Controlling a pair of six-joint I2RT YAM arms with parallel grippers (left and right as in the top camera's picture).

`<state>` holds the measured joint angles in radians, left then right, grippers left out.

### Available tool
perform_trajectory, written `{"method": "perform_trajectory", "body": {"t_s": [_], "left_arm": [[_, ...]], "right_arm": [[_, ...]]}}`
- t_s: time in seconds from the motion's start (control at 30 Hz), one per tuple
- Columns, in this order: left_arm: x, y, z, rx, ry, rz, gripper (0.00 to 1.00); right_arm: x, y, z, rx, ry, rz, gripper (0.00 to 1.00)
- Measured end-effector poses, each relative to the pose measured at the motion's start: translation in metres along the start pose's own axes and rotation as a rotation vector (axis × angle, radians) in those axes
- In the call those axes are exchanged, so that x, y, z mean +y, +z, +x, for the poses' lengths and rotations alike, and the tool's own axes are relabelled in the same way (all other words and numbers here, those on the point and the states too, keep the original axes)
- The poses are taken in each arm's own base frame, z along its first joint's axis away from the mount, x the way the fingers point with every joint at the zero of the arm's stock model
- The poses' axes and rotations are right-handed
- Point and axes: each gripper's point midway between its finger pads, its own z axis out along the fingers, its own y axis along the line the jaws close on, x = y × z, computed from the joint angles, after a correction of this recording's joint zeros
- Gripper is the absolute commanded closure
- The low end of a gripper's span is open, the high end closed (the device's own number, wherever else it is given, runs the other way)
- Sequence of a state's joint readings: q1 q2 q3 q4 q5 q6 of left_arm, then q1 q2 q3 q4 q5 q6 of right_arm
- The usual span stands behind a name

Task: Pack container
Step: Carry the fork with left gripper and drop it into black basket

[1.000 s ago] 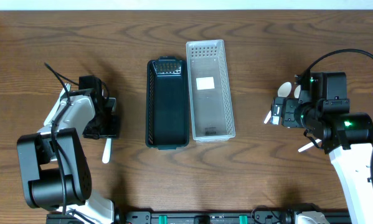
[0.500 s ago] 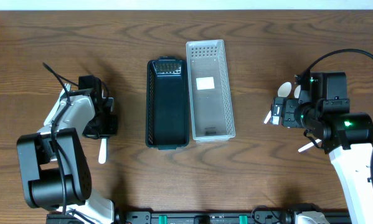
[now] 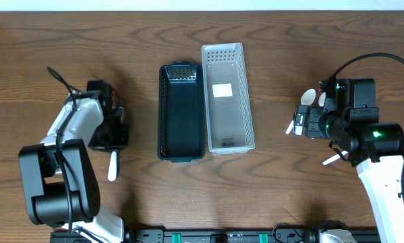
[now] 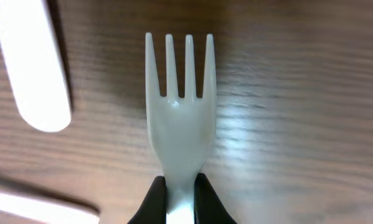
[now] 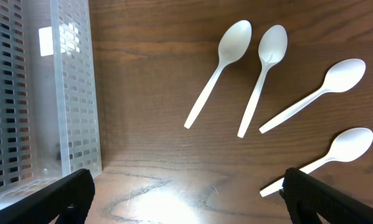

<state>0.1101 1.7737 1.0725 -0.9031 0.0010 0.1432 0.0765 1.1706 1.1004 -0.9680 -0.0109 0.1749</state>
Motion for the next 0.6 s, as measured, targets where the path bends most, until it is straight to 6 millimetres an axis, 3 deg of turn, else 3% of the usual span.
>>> {"method": "perform_trajectory", "body": {"t_s": [0.07,0.2,0.4,0.6], "left_arm": [[-0.006,-0.018,-0.005,-0.013,0.005,-0.004,0.94],[-0.029,-0.074,-0.015,-0.108,0.039,-0.013,0.94],[-0.093,-0.155,-0.026,-0.318,0.131,0.016,0.94],[-0.162,-0.183,-0.036,-0.455,0.181,0.104,0.94]], "right_arm": [[0.0,0.0,0.0,0.0,0.0,0.0,0.01],[0.0,0.0,-0.001,-0.003,0.0,-0.001,0.01],[0.0,0.0,-0.001,-0.004,0.0,-0.001,0.01],[0.0,0.0,-0.001,-0.004,0.0,-0.001,0.01]]}}
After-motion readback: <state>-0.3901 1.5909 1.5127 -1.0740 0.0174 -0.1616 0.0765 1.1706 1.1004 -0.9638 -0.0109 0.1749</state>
